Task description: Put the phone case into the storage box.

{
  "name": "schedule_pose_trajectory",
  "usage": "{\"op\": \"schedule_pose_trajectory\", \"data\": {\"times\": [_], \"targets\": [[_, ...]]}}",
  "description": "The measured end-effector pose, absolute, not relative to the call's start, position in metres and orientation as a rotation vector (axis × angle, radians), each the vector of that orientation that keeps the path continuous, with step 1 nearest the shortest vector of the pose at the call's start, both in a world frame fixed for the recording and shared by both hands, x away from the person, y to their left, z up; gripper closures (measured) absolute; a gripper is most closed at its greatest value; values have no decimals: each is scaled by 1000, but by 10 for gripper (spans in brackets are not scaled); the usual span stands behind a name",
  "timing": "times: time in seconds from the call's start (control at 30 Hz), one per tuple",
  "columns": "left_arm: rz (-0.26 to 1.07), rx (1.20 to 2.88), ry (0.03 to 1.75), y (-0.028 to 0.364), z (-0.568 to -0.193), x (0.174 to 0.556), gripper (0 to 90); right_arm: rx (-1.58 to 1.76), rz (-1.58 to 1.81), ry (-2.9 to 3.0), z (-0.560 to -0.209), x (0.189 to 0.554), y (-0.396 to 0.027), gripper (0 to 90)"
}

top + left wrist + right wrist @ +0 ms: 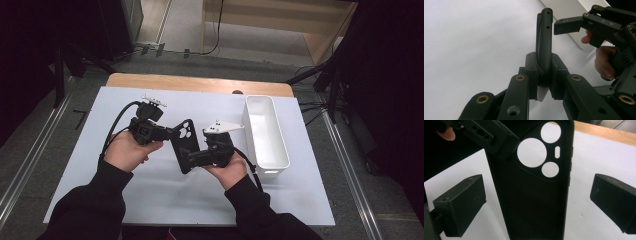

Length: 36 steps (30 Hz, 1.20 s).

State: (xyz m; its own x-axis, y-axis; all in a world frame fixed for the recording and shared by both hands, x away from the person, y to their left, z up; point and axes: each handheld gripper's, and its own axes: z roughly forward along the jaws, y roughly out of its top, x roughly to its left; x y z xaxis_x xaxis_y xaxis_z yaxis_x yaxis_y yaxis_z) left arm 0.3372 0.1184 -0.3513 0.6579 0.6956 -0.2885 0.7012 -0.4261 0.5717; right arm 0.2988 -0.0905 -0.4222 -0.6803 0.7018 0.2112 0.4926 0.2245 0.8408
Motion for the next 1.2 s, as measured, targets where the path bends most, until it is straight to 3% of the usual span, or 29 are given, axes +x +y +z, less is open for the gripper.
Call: {"op": "schedule_pose_trajectory", "data": {"times": [0.93,1.2], "targets": [[-18,2209,1080,104,-350,328,791,1162,1398,2268,-428,301,-74,0],[-15,2206,1076,100,-351,326,790,1149,1413,2263,-427,301,-76,88]]}}
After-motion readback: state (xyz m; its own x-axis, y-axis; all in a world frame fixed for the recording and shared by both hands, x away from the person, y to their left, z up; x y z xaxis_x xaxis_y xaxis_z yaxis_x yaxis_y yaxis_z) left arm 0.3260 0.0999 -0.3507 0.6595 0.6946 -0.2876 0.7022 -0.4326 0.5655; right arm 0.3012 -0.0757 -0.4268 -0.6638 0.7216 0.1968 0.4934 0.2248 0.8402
